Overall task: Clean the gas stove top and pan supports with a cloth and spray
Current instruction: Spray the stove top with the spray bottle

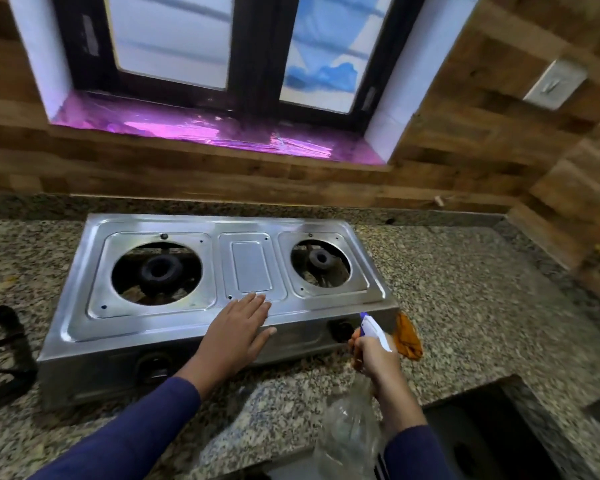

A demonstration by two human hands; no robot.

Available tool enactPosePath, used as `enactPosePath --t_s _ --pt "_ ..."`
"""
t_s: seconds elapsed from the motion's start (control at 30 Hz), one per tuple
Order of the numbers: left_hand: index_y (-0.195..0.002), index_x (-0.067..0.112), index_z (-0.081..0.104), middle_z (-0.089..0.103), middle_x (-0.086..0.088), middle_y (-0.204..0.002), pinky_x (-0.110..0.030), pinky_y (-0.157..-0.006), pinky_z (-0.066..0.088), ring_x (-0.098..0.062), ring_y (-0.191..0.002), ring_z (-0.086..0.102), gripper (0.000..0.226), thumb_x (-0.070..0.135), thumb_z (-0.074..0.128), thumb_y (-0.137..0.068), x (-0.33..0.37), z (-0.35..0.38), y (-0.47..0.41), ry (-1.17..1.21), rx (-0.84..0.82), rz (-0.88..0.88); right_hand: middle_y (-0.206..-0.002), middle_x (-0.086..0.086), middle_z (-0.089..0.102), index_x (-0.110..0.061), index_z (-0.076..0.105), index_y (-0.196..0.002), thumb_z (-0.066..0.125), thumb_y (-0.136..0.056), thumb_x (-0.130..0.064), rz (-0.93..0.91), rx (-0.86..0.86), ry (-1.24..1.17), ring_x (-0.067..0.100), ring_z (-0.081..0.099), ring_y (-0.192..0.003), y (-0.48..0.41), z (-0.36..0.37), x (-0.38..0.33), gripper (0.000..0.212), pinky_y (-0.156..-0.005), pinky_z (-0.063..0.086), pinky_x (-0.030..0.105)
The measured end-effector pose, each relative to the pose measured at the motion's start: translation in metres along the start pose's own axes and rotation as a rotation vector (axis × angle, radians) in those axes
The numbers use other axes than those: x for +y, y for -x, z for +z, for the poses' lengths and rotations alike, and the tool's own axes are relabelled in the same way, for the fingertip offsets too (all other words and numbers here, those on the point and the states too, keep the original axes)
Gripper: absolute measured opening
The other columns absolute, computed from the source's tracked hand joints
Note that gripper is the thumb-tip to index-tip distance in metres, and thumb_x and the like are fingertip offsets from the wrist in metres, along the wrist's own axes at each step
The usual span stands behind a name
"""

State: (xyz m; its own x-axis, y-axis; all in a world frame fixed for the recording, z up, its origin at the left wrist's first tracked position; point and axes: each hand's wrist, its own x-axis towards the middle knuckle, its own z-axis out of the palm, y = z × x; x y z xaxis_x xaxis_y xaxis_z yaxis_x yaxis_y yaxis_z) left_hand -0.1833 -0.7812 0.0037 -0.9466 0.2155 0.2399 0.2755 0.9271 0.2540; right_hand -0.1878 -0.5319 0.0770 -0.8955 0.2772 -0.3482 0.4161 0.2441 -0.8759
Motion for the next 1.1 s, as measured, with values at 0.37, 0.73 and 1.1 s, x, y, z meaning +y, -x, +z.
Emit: enactPosePath --t_s 0.37,0.73,1.1 --pt "-0.132 0.011 0.059 0.057 -0.008 -0.138 -0.044 -0.105 0.042 -0.028 -0.130 0.051 0.065 0.055 0.028 -0.095 0.025 0.016 -0.037 0.032 0.007 -0.063 -0.061 0.013 0.046 -0.011 0.055 -0.063 0.046 -0.053 -0.006 0.065 0.126 -0.066 0.019 0.040 -0.046 -0.060 -0.054 -0.010 0.015 -0.049 0.034 0.028" --pt "-0.138 0.012 0.053 0.050 -0.008 -0.145 -0.043 -0.110 0.037 -0.027 -0.137 0.043 0.083 0.066 0.009 -0.094 0.024 0.029 -0.061 0.057 -0.011 -0.182 -0.060 0.014 0.048 -0.004 0.056 -0.071 0.043 -0.066 0.010 -0.006 -0.043 -0.102 0.020 0.039 -0.046 -0.106 -0.054 -0.082 0.019 -0.043 0.030 0.025" --pt "-0.133 0.015 0.059 0.056 -0.004 -0.140 -0.043 -0.106 0.040 -0.025 -0.132 0.050 0.067 0.059 0.023 -0.097 0.029 0.028 -0.055 0.028 0.022 -0.257 -0.059 0.009 0.048 -0.011 0.061 -0.078 0.042 -0.067 0.010 0.013 -0.333 -0.064 0.020 0.041 -0.050 -0.132 -0.019 -0.097 0.031 -0.041 0.029 0.019"
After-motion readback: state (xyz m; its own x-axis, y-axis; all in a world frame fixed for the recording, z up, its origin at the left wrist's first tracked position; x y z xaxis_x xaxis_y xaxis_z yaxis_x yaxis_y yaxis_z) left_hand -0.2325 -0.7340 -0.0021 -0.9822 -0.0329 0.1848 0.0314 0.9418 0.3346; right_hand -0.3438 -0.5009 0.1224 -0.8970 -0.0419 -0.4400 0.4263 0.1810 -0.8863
